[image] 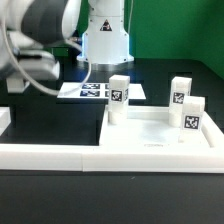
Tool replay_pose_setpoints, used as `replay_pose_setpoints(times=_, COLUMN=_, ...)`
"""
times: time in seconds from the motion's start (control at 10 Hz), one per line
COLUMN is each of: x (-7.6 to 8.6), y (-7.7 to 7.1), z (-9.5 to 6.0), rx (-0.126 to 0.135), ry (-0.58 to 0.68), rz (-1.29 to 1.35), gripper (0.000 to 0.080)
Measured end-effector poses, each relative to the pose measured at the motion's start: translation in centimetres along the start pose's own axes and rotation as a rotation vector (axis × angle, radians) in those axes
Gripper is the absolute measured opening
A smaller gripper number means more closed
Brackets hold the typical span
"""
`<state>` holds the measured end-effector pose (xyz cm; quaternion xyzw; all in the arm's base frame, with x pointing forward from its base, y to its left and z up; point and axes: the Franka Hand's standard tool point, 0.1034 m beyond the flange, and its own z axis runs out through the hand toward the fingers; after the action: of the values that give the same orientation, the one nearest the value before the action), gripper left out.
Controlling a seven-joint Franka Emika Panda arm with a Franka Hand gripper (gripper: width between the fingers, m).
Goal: Assemble square table
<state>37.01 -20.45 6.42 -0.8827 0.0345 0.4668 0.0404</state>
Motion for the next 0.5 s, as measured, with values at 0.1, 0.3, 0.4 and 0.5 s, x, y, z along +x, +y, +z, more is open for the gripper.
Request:
replay_pose_setpoints(times=0.1, x=-1.1, y=-0.1, z=-1.0, rx=0.015, ry=0.011, rz=0.000, gripper=0.0287)
replay_pose_setpoints(times=0.3, x=-1.4, y=0.2, z=-1.3, rx=0.009, ry=0.023, rz=0.001, gripper=0.0287)
replay_pose_setpoints(times=0.4, x=-0.6, y=0.3, z=-1.6, rx=0.000, ry=0.083, rz=-0.003, gripper=0.0287)
replay_pose_setpoints(times=0.5, x=-0.4, y=0.4, z=-2.0, rx=-0.014, ry=0.168, rz=-0.009, gripper=0.0287)
